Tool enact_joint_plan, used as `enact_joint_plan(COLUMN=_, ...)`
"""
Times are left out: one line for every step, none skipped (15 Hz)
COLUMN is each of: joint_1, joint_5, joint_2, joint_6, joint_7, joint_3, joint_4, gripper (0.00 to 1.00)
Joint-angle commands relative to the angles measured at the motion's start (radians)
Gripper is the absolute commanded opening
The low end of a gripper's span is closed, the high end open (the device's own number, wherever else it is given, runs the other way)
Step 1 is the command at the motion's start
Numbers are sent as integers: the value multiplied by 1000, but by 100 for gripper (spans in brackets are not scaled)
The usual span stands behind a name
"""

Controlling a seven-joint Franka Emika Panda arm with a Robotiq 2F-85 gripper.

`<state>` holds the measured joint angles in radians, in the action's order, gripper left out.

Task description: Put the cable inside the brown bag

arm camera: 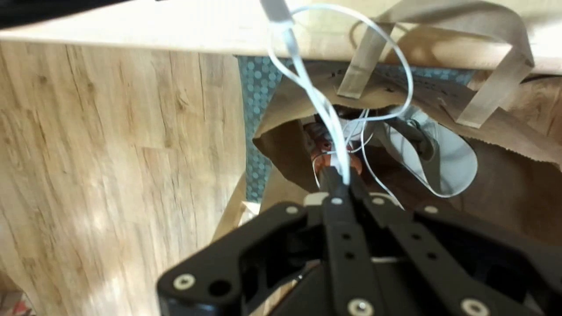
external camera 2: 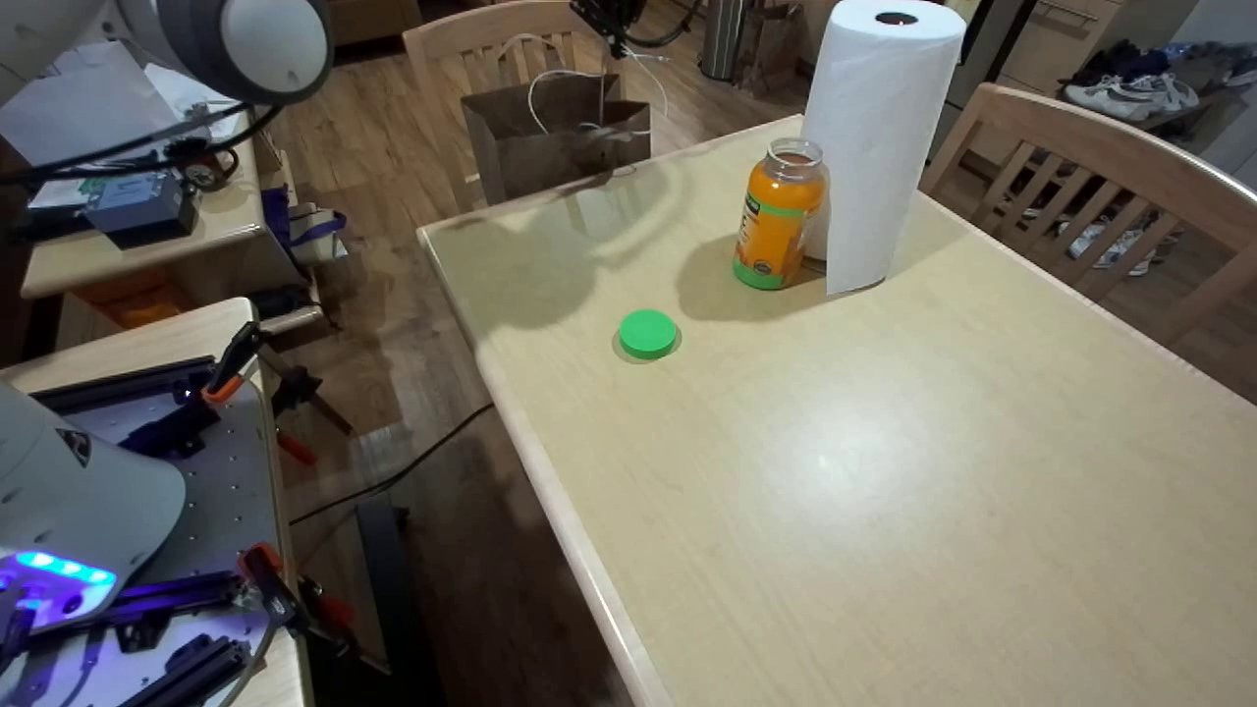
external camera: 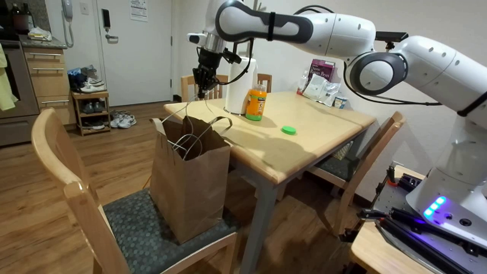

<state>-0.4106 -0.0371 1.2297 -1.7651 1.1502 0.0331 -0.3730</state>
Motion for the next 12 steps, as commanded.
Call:
enact_joint_plan(joint_1=-21, joint_5=-49, joint_2=21, joint_6=28, joint_7=-76, joint_3=-10, joint_4=4, gripper=1)
enact_joint_plan(joint_1=-22, joint_5=-38, joint_2=27, joint_6=35, joint_7=-68, joint_3=5, joint_4=7, gripper=1)
enact_joint_plan(joint_1=-28, joint_5=-30, joint_2=32, joint_6=43, joint_7=-37, joint_3=20, joint_4=6, gripper=1)
enact_joint_plan(joint_1=-34, joint_5=-25, joint_2=34, joint_6=58, joint_7=-15, joint_3=32, joint_4=4, gripper=1)
enact_joint_plan(joint_1=-40, joint_5=-15, joint_2=37, joint_6=76, joint_7=8, joint_3=51, joint_4=2, gripper=1)
enact_joint_plan(joint_1=-45, joint_5=-4, joint_2=40, joint_6=91, joint_7=32, joint_3=71, joint_4=3, gripper=1)
enact_joint_plan(joint_1=-56, joint_5=-7, joint_2=39, joint_6=110, joint_7=54, joint_3=79, joint_4=3, gripper=1)
enact_joint_plan(joint_1=-65, joint_5=-7, joint_2=37, joint_6=134, joint_7=83, joint_3=90, joint_4=1, gripper=1)
enact_joint_plan(joint_1=-75, joint_5=-4, joint_2=35, joint_6=159, joint_7=106, joint_3=101, joint_4=-1, gripper=1)
enact_joint_plan(joint_1=-81, joint_5=-1, joint_2=35, joint_6=178, joint_7=121, joint_3=110, joint_4=-2, gripper=1)
enact_joint_plan(joint_1=-82, joint_5=17, joint_2=34, joint_6=209, joint_7=116, joint_3=128, joint_4=-6, gripper=1)
enact_joint_plan(joint_1=-79, joint_5=40, joint_2=34, joint_6=246, joint_7=124, joint_3=151, joint_4=-9, gripper=1)
